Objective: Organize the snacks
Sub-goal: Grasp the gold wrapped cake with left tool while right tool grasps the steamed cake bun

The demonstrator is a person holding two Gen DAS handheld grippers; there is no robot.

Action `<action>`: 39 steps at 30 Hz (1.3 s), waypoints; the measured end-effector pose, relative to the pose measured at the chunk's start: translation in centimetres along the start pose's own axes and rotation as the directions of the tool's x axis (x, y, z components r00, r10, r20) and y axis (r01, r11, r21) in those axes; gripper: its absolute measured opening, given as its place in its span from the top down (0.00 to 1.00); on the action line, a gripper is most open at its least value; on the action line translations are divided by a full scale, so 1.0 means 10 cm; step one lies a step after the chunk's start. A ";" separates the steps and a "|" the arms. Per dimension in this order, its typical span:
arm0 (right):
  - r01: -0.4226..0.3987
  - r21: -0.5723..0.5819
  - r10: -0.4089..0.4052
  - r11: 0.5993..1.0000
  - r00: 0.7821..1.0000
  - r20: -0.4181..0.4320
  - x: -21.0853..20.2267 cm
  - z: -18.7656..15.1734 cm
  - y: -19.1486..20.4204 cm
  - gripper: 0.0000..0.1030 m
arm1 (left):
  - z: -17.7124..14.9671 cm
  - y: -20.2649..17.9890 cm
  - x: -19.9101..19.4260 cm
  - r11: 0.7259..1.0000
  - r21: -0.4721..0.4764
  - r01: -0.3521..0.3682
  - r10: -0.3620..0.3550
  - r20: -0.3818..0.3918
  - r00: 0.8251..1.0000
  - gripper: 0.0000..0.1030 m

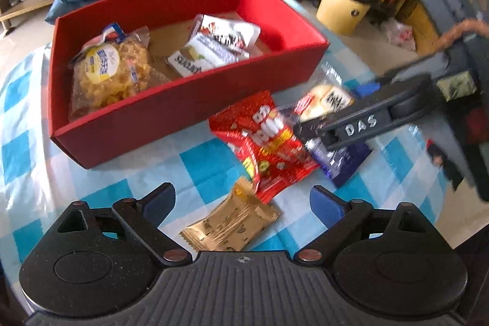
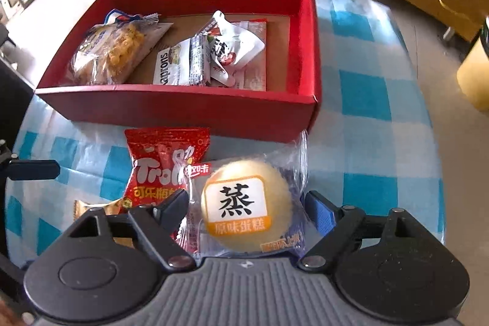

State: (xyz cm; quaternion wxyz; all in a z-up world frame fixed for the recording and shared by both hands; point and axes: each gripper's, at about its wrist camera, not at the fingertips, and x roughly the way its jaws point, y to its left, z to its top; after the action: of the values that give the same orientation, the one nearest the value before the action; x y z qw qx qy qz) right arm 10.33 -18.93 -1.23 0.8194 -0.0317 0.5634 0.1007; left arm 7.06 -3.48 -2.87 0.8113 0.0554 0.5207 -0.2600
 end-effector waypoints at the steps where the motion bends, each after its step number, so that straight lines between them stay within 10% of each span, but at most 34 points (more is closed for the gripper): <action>1: 0.004 -0.008 -0.004 1.000 1.000 -0.001 0.00 -0.01 0.02 0.24 | -0.01 -0.01 0.04 1.000 0.021 -0.008 0.008 -0.014 1.000 0.06; 11: 0.024 -0.018 -0.023 1.000 0.999 0.021 -0.05 -0.07 0.02 0.34 | -0.09 -0.21 0.45 0.959 0.273 -0.076 0.106 -0.097 0.990 0.09; 23: 0.022 0.014 -0.023 1.000 0.998 0.057 -0.20 -0.08 -0.01 0.40 | -0.18 -0.22 0.32 0.972 0.225 -0.064 0.093 -0.122 0.988 0.48; 33: 0.025 -0.017 -0.024 1.000 0.999 0.031 -0.09 -0.06 0.06 0.36 | -0.13 -0.27 0.38 0.969 0.220 -0.113 0.143 -0.127 0.982 0.29; 39: -0.004 0.021 0.003 1.000 1.000 0.020 0.02 -0.10 -0.01 0.29 | -0.15 -0.30 0.31 0.971 0.207 -0.121 0.147 -0.118 0.982 0.50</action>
State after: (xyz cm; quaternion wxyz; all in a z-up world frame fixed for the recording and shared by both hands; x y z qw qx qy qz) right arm 9.47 -19.16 -1.80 0.8250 -0.0210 0.5564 0.0965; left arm 5.39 -6.61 -5.72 0.7812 0.1882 0.5398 -0.2510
